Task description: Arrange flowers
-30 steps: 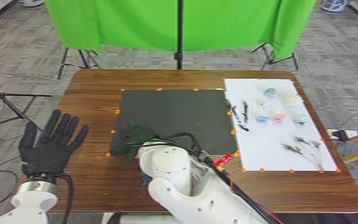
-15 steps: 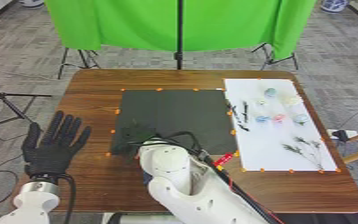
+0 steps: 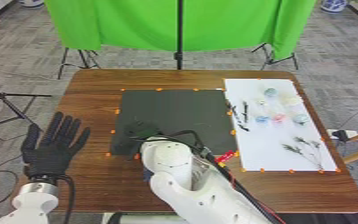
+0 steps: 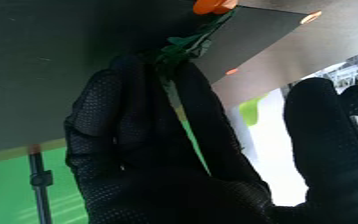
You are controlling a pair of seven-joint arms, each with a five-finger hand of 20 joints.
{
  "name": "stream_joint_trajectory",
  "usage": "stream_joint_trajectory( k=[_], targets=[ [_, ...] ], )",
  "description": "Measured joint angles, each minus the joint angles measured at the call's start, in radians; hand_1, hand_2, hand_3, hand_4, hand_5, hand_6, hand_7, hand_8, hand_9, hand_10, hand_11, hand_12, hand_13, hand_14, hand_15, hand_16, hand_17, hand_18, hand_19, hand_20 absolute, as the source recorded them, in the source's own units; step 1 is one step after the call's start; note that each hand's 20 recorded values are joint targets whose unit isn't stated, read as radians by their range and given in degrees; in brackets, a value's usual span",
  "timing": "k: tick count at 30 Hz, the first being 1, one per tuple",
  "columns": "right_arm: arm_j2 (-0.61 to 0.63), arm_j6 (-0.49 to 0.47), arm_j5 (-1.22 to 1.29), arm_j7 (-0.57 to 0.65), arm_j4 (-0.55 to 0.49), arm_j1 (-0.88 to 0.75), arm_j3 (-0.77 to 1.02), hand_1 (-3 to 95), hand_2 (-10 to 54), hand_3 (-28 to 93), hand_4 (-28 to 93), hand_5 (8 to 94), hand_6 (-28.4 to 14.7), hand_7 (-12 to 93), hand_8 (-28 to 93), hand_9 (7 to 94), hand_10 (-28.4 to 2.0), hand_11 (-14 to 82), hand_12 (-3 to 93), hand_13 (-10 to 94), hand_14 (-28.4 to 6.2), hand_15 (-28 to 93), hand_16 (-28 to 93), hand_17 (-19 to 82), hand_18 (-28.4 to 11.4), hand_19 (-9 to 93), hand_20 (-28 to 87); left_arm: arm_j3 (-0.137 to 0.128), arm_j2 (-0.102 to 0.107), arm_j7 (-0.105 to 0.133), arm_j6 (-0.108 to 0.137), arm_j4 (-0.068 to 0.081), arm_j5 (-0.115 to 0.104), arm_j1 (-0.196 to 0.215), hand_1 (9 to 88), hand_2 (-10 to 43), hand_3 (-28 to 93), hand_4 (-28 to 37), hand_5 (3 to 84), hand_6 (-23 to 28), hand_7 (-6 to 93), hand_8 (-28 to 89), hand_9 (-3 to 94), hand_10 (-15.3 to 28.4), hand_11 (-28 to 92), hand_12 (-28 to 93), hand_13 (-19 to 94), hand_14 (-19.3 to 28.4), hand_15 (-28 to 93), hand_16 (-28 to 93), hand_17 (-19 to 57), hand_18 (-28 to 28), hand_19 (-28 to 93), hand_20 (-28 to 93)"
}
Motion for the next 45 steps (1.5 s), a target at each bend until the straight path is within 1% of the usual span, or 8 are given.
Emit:
stream_joint_trajectory(
  k=[10, 16, 23, 26, 32, 37, 42, 45],
  targets=[
    [0.009, 0.004, -0.002, -0.001, -0.013, -0.009, 0.000, 22.4, 10.2, 65, -19, 54.5, -9.1, 11, -7, 45.9, -28.4, 19.1, 21.4, 29, -28.4, 64, 20, 22, -28.4, 79, 47, -0.010, -0.001, 0.000, 0.000, 0.000, 0.000, 0.009, 24.8, 15.1, 72, -28.3, 43.1, 7.0, 17.0, -10, 39.2, 15.3, 24, 14, 31, 15.0, 39, -5, -5.0, 15.2, 37, 18],
    [0.013, 0.021, -0.002, 0.004, -0.016, -0.015, 0.001, 20.4, 6.9, 63, -20, 54.1, -5.2, 11, -9, 37.8, -28.4, 13.0, 20.6, 23, -28.4, 64, 20, 21, -28.4, 78, 47, -0.011, -0.002, 0.000, 0.001, 0.000, 0.000, 0.009, 25.1, 14.7, 72, -28.3, 42.3, 6.7, 17.6, -10, 36.2, 14.8, 24, 14, 27, 14.4, 39, -5, -5.1, 15.2, 37, 18],
    [0.021, 0.126, 0.102, 0.042, -0.044, -0.029, 0.010, 17.7, 5.9, 61, -21, 52.9, -4.1, 11, -9, 35.4, -28.4, 10.1, 21.6, 22, -28.4, 63, 21, 21, -28.4, 77, 48, -0.014, -0.008, 0.000, 0.029, -0.002, -0.002, 0.010, 25.5, 14.4, 72, -28.3, 41.3, 6.4, 18.2, -10, 33.7, 14.4, 25, 14, 26, 14.2, 39, -5, -5.2, 14.9, 37, 17],
    [0.023, 0.136, 0.103, 0.043, -0.057, -0.029, 0.012, 17.7, 5.6, 60, -21, 52.8, -4.1, 11, -9, 34.8, -28.4, 9.1, 21.5, 22, -28.4, 62, 21, 21, -28.4, 77, 49, -0.014, -0.008, 0.000, 0.034, -0.003, -0.003, 0.010, 25.5, 14.4, 72, -28.3, 41.2, 6.5, 18.2, -10, 33.8, 14.4, 25, 14, 26, 14.2, 39, -5, -5.2, 14.9, 37, 17],
    [0.028, 0.152, 0.106, 0.044, -0.094, -0.029, 0.018, 18.0, 5.6, 59, -22, 51.9, -4.5, 11, -9, 34.2, -28.4, 8.0, 21.5, 23, -28.4, 60, 22, 22, -28.4, 76, 50, -0.020, -0.011, 0.001, 0.034, -0.005, -0.007, 0.018, 25.5, 14.5, 72, -28.3, 40.8, 6.5, 18.5, -10, 33.7, 14.4, 25, 14, 26, 14.2, 39, -5, -5.3, 14.9, 37, 17],
    [0.035, 0.210, 0.128, 0.045, -0.137, -0.035, 0.070, 22.4, 2.1, 64, -19, 42.7, -9.6, 11, -8, 36.3, -28.4, 9.8, 21.9, 24, -28.4, 60, 21, 23, -28.4, 76, 50, -0.027, -0.024, 0.000, 0.034, -0.006, -0.009, 0.022, 25.4, 14.5, 72, -28.3, 41.0, 6.6, 18.6, -10, 34.4, 14.5, 25, 14, 26, 14.4, 39, -5, -5.2, 14.8, 37, 17],
    [0.089, 0.280, 0.184, 0.077, -0.209, -0.042, 0.188, 26.1, -0.3, 68, -19, 40.6, -12.4, 10, -6, 38.5, -28.4, 12.2, 20.8, 23, -28.4, 57, 16, 21, -28.4, 73, 47, -0.048, -0.039, 0.000, 0.029, -0.021, -0.002, 0.042, 25.4, 14.6, 72, -28.3, 41.5, 6.7, 18.0, -10, 35.8, 14.9, 25, 14, 27, 14.7, 39, -5, -5.2, 14.8, 37, 17],
    [0.158, 0.330, 0.255, 0.137, -0.236, -0.033, 0.250, 28.6, -2.0, 69, -19, 43.0, -13.1, 10, -6, 40.1, -28.4, 12.6, 20.3, 24, -28.4, 57, 14, 22, -28.4, 74, 47, -0.066, -0.046, -0.001, 0.023, -0.031, 0.012, 0.058, 25.3, 14.6, 72, -28.3, 41.6, 6.7, 17.8, -10, 36.2, 14.9, 24, 14, 28, 14.8, 39, -5, -5.1, 14.8, 37, 17]
  ],
)
